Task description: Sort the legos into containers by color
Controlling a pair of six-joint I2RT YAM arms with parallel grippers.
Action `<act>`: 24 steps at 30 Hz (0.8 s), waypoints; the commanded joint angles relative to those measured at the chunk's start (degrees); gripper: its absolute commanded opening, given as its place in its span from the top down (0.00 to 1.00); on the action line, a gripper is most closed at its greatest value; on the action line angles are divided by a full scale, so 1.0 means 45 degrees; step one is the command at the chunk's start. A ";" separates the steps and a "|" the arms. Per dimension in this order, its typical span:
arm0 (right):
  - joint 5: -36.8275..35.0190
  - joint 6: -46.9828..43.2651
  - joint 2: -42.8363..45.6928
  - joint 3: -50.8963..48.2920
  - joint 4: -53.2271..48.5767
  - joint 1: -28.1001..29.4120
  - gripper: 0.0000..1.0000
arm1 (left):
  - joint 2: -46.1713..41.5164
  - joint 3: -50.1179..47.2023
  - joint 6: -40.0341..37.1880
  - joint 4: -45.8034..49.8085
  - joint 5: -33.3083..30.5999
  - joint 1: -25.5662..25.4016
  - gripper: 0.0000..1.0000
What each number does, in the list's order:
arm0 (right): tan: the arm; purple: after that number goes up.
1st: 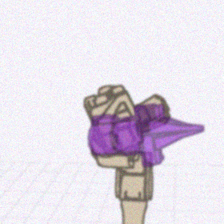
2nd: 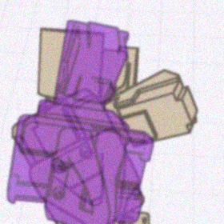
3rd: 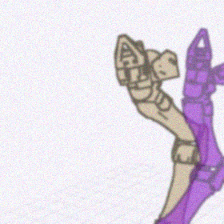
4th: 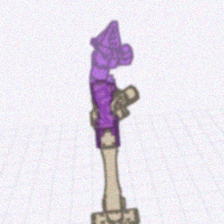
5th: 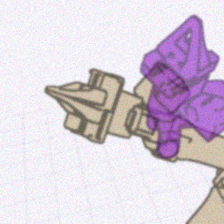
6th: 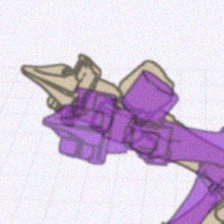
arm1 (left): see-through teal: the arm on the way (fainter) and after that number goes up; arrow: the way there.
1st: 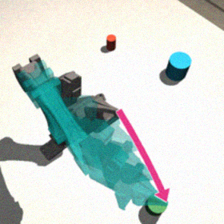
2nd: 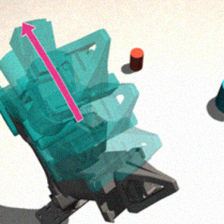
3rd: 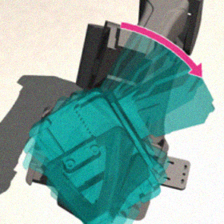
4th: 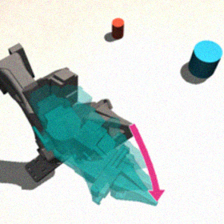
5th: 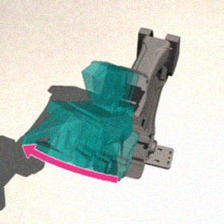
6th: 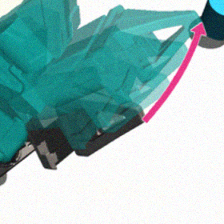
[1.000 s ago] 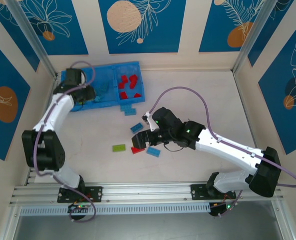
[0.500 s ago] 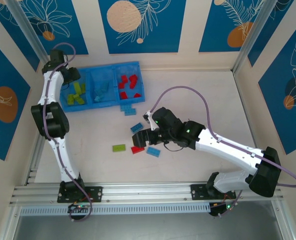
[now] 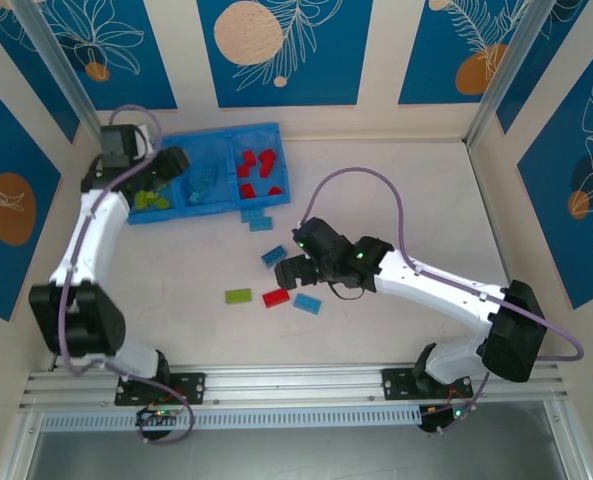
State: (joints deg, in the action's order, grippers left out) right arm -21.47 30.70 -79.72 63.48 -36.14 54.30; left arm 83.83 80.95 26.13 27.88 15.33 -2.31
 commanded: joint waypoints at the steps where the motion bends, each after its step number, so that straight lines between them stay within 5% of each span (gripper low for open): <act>1: -0.0469 -0.2002 -0.0752 0.0092 -0.1427 -0.0010 0.02 | -0.2037 -0.1574 -0.0715 -0.0021 -0.0062 -0.1902 0.45; 8: 0.0090 -0.3964 -0.3300 0.0569 -0.3057 0.0634 0.03 | -0.4430 -0.2982 -0.3280 0.2980 -0.0235 -0.5737 0.35; 15: -0.0321 -0.4204 -0.5619 0.1310 -0.2647 0.1063 0.11 | -0.5887 -0.3753 -0.5004 0.5110 -0.1539 -0.6161 0.19; 22: 0.0622 -0.3939 -0.5464 0.0563 -0.2099 0.0781 0.60 | -0.7431 -0.5153 -0.5004 0.4013 -0.1970 -0.6144 0.11; 24: 0.0428 -0.3749 -0.5284 0.0289 -0.1983 0.0762 0.64 | -0.7565 -0.5151 -0.5102 0.4059 -0.2029 -0.6143 0.11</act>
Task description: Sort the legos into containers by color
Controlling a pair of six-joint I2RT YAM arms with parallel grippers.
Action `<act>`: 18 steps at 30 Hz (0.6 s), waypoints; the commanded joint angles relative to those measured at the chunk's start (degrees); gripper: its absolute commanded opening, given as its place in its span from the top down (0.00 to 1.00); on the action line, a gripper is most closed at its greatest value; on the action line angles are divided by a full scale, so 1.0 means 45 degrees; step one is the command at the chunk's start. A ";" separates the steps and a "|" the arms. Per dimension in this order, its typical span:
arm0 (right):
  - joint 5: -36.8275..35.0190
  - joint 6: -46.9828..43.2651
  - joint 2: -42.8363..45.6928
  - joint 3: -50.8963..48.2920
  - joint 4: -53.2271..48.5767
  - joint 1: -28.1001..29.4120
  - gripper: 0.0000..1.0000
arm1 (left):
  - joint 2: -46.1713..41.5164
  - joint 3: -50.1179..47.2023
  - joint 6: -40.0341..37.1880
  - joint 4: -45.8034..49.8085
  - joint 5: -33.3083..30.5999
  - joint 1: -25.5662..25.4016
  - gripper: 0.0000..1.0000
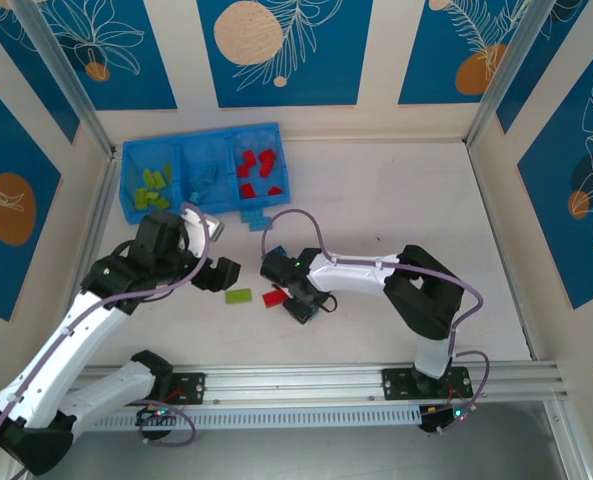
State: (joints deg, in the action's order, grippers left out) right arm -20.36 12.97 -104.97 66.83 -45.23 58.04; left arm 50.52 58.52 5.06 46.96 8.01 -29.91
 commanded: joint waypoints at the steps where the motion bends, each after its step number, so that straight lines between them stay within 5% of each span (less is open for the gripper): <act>1: 0.0066 0.0333 0.0487 -0.0538 0.0077 -0.0079 0.66 | -0.0295 -0.0182 -0.0434 -0.0228 -0.0394 -0.0001 0.11; 12: -0.0340 0.0463 0.5479 0.0021 0.3743 -0.0518 0.76 | -0.2125 -0.0777 -0.0656 -0.1174 0.0775 -0.0003 0.06; 18: 0.0837 0.0361 0.4732 0.1158 0.7624 -0.1423 0.76 | -0.2240 -0.0973 -0.0849 -0.1145 0.0589 -0.0013 0.00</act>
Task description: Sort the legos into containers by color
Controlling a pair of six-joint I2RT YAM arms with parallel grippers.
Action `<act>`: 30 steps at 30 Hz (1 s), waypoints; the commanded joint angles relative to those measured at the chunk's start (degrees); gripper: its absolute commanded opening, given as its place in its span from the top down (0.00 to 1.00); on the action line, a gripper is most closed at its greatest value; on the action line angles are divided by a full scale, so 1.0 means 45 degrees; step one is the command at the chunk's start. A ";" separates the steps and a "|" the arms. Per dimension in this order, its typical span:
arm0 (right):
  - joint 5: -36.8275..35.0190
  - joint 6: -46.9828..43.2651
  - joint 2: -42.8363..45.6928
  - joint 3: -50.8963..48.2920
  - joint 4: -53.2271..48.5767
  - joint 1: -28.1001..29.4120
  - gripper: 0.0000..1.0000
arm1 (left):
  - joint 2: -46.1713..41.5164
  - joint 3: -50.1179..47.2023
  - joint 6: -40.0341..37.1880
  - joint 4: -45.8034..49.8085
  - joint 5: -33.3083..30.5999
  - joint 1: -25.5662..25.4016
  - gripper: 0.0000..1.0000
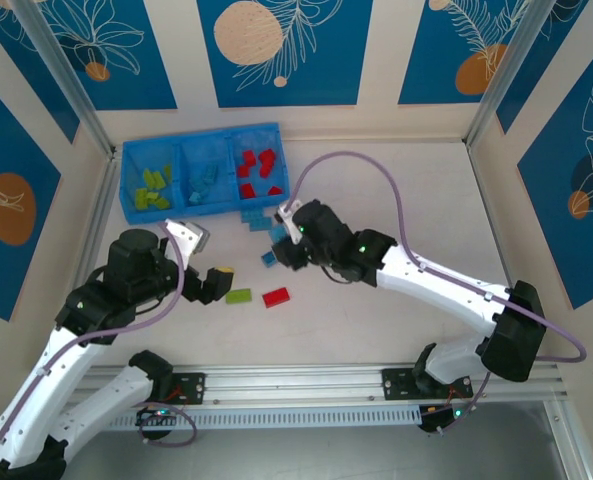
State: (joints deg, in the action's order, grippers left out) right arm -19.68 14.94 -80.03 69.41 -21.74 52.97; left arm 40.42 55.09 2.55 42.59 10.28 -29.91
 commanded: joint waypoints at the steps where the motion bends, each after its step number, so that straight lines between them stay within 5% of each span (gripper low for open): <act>1: 0.0868 -0.0019 -0.1400 0.1073 0.2710 -0.0431 0.77 | 0.0001 -0.0214 -0.0273 -0.0145 -0.0168 -0.0011 0.00; 11: 0.0682 -0.0393 -0.9331 0.8440 0.3363 -0.1300 0.81 | -0.0557 -0.0440 0.0001 0.0106 -0.3517 0.0075 0.00; 19: 0.0620 -0.1549 -1.6500 1.9644 -0.0809 -0.1437 0.72 | -0.0573 -0.0465 0.0020 0.0223 -0.4150 0.0143 0.00; 21: 0.1001 -0.1433 -1.7067 2.1067 -0.1437 -0.1439 0.62 | -0.0585 -0.0476 -0.0021 0.0223 -0.4142 0.0143 0.00; 25: 0.1352 -0.1137 -1.5748 1.9705 -0.1110 -0.1392 0.47 | -0.0487 -0.0465 -0.0043 0.0204 -0.4046 0.0187 0.00; 30: 0.1739 -0.0329 -1.3355 1.7591 -0.1855 -0.1449 0.45 | -0.0443 -0.0485 -0.0038 0.0223 -0.3980 0.0203 0.00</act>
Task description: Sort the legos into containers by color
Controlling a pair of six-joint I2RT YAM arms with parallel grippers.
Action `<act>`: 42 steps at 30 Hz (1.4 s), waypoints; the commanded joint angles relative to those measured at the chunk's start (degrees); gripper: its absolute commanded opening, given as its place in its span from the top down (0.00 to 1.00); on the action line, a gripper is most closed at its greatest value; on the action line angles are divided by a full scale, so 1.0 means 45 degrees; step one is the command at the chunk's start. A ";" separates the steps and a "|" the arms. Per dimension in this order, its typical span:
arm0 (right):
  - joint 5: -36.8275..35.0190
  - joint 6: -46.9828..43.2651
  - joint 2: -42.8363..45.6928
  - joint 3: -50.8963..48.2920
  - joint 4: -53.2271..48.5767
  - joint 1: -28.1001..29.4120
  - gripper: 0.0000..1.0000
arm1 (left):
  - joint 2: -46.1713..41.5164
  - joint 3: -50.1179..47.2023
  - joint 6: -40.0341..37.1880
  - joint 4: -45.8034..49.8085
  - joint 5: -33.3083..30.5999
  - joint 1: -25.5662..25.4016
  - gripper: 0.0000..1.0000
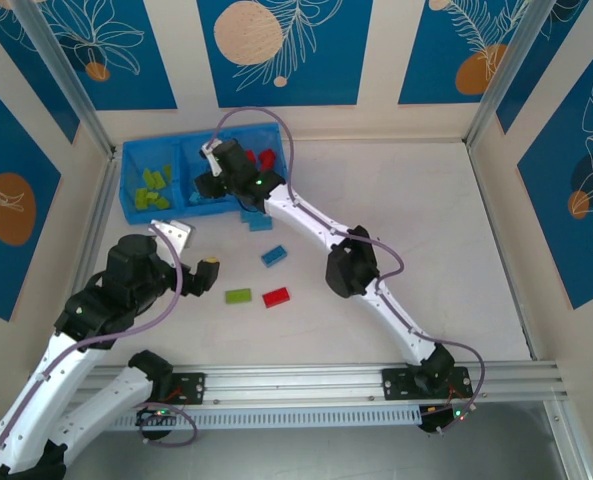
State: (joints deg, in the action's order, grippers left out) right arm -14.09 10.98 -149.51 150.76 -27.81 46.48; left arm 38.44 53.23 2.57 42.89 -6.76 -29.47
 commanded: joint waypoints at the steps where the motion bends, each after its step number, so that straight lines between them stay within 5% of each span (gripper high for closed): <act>1: 0.0678 0.0809 0.2658 -0.0911 -0.0863 -0.0050 0.46 | -0.0003 -0.0043 -0.0048 0.0149 -0.0197 0.0109 0.00; 4: 0.1367 0.1363 0.4661 -0.3024 -0.1648 -0.0153 0.44 | 0.0014 -0.0055 -0.0053 0.0174 -0.0194 0.0123 0.00; 10: 0.1674 0.2414 1.0209 -1.1761 0.0812 0.0140 0.39 | -0.0006 -0.0013 -0.0005 0.0194 -0.0079 0.0124 0.00; 14: -0.0675 0.3550 1.2880 -1.5913 0.0991 0.1110 0.35 | -0.0006 0.0020 0.0027 0.0175 0.0029 0.0130 0.00; 19: -0.2606 0.6713 1.3774 -1.8588 -0.0578 0.2595 0.28 | 0.0052 0.0026 0.0041 0.0194 0.0106 0.0146 0.00; 23: -0.3283 0.8305 1.3118 -1.9293 -0.1043 0.3765 0.13 | 0.0184 0.0060 0.0015 0.0247 0.0084 0.0153 0.00; 31: -0.2993 0.8034 1.0272 -1.8228 -0.1042 0.4360 0.06 | 0.0285 0.0065 -0.0009 0.0292 0.0093 0.0144 0.00; 37: -0.3738 0.6991 0.8811 -1.7157 -0.1360 0.4097 0.09 | 0.0340 0.0055 -0.0014 0.0292 0.0104 0.0144 0.00; 42: -0.2788 0.6778 0.8485 -1.7439 -0.0611 0.3835 0.23 | 0.0385 0.0084 -0.0079 0.0367 0.0060 0.0155 0.00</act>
State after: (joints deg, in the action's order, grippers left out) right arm -27.90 42.02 -110.52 72.05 -31.88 64.38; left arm 40.25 53.17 2.57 42.96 -6.68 -29.36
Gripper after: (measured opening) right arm 0.791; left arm 0.998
